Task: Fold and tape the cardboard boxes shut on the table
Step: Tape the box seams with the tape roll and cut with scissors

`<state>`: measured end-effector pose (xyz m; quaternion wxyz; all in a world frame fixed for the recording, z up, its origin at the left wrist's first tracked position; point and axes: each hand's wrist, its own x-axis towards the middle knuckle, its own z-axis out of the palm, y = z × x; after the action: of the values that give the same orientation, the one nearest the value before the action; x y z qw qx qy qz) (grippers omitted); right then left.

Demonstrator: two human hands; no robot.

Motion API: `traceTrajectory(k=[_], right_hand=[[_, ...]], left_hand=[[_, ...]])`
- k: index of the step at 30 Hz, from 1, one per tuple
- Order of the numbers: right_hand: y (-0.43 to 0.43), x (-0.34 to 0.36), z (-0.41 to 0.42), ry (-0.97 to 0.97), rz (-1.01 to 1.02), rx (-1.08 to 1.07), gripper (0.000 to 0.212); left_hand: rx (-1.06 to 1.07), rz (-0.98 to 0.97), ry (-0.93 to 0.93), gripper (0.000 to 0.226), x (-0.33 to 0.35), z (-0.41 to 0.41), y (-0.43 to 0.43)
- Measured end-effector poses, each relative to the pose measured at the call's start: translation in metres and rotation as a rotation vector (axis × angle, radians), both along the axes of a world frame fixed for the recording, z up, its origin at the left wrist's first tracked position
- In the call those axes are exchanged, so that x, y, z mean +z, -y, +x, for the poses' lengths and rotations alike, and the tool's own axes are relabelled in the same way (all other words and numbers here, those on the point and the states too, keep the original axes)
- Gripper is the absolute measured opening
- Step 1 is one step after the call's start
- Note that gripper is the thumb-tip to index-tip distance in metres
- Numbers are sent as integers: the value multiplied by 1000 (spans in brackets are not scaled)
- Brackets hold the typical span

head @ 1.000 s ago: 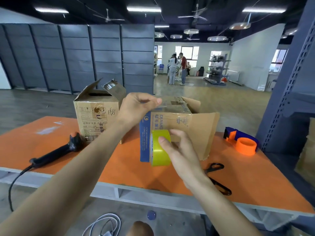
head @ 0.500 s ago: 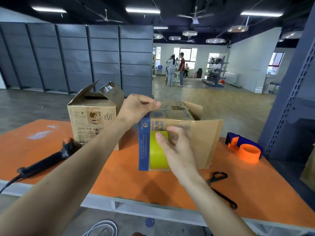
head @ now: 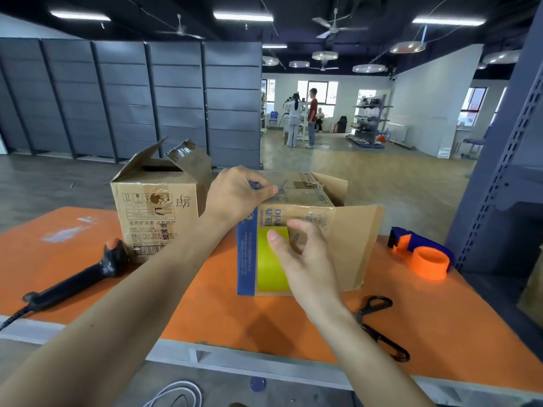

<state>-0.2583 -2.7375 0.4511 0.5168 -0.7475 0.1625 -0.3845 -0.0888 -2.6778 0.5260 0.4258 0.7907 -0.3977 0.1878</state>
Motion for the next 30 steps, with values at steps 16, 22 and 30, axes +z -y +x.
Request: traceTrajectory(k=[16, 22, 30], right_hand=[[-7, 3, 1, -21, -52, -5, 34], [-5, 3, -1, -41, -80, 6, 37], [-4, 1, -4, -62, -108, 5, 44]], left_hand=[[-182, -122, 377, 11, -13, -29, -17], [-351, 136, 202, 24, -10, -27, -25], [-170, 462, 367, 56, -5, -16, -20]])
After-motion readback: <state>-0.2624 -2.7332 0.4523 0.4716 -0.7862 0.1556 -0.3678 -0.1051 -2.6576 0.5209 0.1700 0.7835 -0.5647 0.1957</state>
